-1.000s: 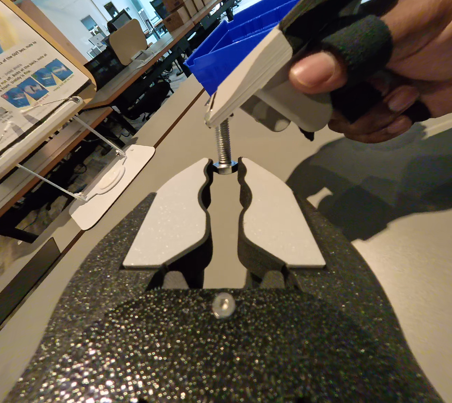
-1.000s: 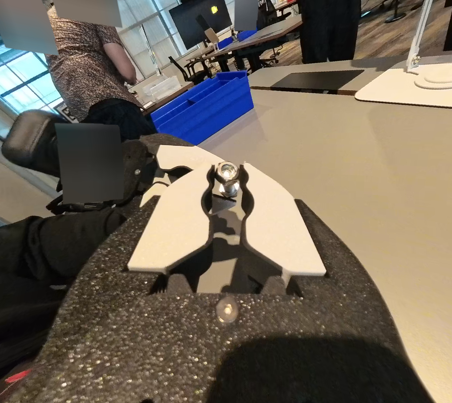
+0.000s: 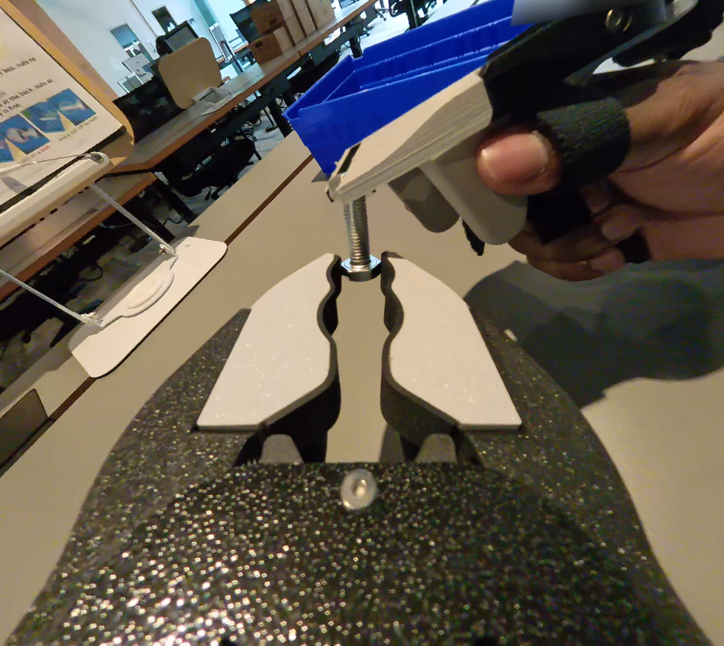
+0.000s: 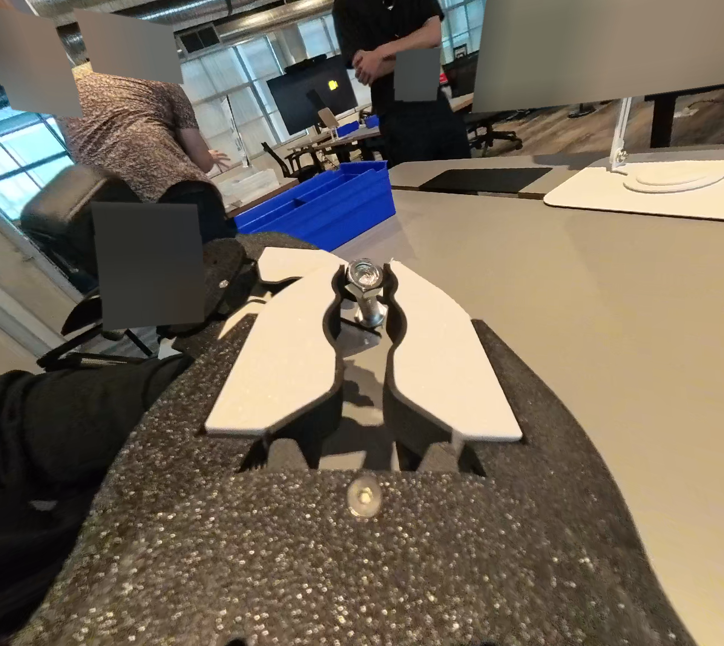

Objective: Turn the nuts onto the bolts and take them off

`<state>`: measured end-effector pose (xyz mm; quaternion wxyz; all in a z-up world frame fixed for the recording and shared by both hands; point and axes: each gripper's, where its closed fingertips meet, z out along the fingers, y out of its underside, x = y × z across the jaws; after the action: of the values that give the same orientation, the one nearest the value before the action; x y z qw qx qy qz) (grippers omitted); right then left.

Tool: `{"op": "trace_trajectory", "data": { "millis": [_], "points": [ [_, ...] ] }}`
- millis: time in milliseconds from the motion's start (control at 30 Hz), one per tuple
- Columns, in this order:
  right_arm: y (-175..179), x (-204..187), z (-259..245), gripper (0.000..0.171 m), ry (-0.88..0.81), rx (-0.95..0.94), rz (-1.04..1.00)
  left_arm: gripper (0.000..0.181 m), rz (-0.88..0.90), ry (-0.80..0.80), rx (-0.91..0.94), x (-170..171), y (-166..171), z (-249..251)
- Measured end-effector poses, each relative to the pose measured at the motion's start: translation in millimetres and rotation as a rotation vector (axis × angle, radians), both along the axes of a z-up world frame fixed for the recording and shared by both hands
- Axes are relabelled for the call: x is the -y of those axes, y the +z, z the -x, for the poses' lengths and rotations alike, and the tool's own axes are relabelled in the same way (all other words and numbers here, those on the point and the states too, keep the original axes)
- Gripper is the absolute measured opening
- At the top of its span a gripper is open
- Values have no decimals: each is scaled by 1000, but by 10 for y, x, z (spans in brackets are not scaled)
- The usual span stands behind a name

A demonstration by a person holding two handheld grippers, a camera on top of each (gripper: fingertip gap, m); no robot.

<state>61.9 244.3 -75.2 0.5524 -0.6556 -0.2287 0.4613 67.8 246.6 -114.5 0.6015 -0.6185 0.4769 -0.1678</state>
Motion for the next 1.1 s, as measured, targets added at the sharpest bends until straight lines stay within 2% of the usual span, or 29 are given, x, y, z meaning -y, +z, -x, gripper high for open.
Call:
{"op": "trace_trajectory", "data": {
  "millis": [667, 767, 933, 1000, 1100],
  "points": [
    [-66, -94, -71, 18, -12, 5, -6, 19, 160, -42, -28, -44, -260, -30],
    [44, -79, -159, 18, 16, -47, -8, 19, 140, -46, -13, -34, -203, -16],
    [95, 41, -247, 18, 167, -229, 31, 19, 67, -90, -19, 76, -101, -83],
    [-58, 7, -248, 18, 160, -132, 45, 19, 92, -75, -62, 52, -185, -79],
    [-463, -23, -257, 18, 182, 161, 83, 19, 126, -49, -119, -11, -298, 5]
  ]
}}
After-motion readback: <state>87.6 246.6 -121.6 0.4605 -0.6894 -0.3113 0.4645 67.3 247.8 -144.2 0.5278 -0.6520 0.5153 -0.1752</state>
